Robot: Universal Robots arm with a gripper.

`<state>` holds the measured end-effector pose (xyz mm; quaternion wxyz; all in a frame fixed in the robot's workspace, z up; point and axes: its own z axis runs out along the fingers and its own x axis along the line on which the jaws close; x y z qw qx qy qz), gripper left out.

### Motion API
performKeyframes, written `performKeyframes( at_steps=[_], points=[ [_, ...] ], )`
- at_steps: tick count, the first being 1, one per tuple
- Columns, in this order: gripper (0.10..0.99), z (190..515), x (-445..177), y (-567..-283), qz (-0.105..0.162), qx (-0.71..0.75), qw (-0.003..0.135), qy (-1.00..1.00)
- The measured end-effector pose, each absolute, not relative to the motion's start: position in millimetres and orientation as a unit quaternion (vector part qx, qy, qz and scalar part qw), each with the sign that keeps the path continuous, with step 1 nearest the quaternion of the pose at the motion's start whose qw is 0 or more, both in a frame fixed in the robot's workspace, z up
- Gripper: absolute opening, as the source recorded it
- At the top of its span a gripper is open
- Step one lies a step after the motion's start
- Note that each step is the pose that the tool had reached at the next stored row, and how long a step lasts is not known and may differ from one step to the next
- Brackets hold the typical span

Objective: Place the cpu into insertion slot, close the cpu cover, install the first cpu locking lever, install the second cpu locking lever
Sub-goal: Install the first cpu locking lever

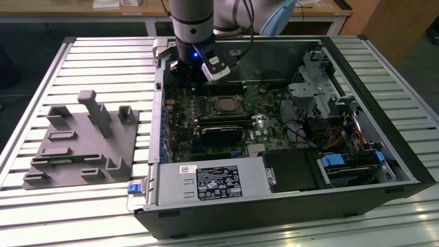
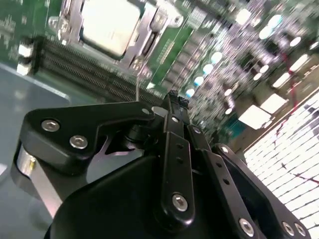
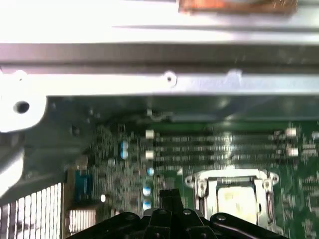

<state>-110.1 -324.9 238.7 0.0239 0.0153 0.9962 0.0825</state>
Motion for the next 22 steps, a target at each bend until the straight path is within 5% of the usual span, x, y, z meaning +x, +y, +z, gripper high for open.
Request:
performKeyframes(
  at_steps=[13, 22],
  points=[
    [0.106, 244.9, -110.1, -325.0, 0.130, 0.017, 0.023, 0.991],
    [0.106, 245.0, -104.7, -324.9, 0.131, 0.017, 0.023, 0.991]
  ],
)
